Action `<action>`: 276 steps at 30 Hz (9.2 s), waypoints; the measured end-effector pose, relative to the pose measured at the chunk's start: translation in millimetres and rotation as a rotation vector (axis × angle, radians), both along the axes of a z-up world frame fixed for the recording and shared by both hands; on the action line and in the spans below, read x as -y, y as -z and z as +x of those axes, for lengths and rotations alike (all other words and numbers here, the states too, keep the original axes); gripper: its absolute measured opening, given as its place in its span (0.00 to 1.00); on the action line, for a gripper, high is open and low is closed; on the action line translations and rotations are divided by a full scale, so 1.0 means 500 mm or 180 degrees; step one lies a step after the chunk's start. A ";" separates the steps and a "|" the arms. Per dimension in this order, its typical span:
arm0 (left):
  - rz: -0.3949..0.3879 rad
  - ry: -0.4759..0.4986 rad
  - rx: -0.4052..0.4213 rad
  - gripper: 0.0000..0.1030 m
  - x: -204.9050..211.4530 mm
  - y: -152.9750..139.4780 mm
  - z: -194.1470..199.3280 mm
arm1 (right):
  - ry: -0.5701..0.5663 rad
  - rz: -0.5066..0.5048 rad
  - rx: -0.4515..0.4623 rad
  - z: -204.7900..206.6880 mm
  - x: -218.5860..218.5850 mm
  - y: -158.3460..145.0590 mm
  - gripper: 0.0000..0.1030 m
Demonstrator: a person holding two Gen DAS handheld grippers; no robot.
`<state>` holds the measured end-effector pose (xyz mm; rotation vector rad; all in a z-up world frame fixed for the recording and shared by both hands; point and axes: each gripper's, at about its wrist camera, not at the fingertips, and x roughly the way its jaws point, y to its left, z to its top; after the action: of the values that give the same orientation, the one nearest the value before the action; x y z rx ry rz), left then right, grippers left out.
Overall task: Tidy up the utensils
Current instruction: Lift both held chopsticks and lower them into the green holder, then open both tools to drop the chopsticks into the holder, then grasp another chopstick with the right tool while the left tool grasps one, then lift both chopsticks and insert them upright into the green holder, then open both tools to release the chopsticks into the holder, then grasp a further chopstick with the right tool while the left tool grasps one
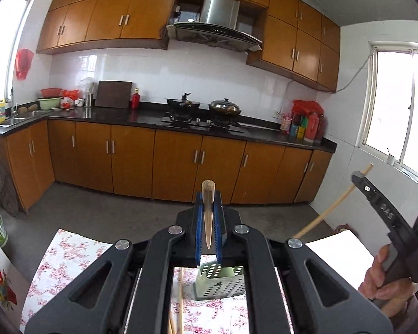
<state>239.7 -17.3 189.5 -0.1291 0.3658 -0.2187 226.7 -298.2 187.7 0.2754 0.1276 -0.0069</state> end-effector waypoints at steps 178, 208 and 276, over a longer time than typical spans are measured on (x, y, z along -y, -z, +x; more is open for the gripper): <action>0.0279 -0.0464 -0.0456 0.07 -0.153 0.220 -0.113 | 0.0220 -0.0246 -0.1064 -0.166 0.060 0.273 0.08; -0.0260 -0.0307 0.0445 0.07 0.032 -0.001 -0.027 | -0.0580 -0.0010 -0.0842 -0.036 -0.011 0.050 0.08; 0.0053 -0.0217 -0.1683 0.25 -0.104 0.522 -0.001 | 0.0227 -0.0161 -0.2631 0.052 0.011 0.591 0.07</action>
<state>239.0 34.8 -71.3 -0.1826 0.8874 -0.1111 252.6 -304.0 -108.0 0.2124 0.9375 -0.1957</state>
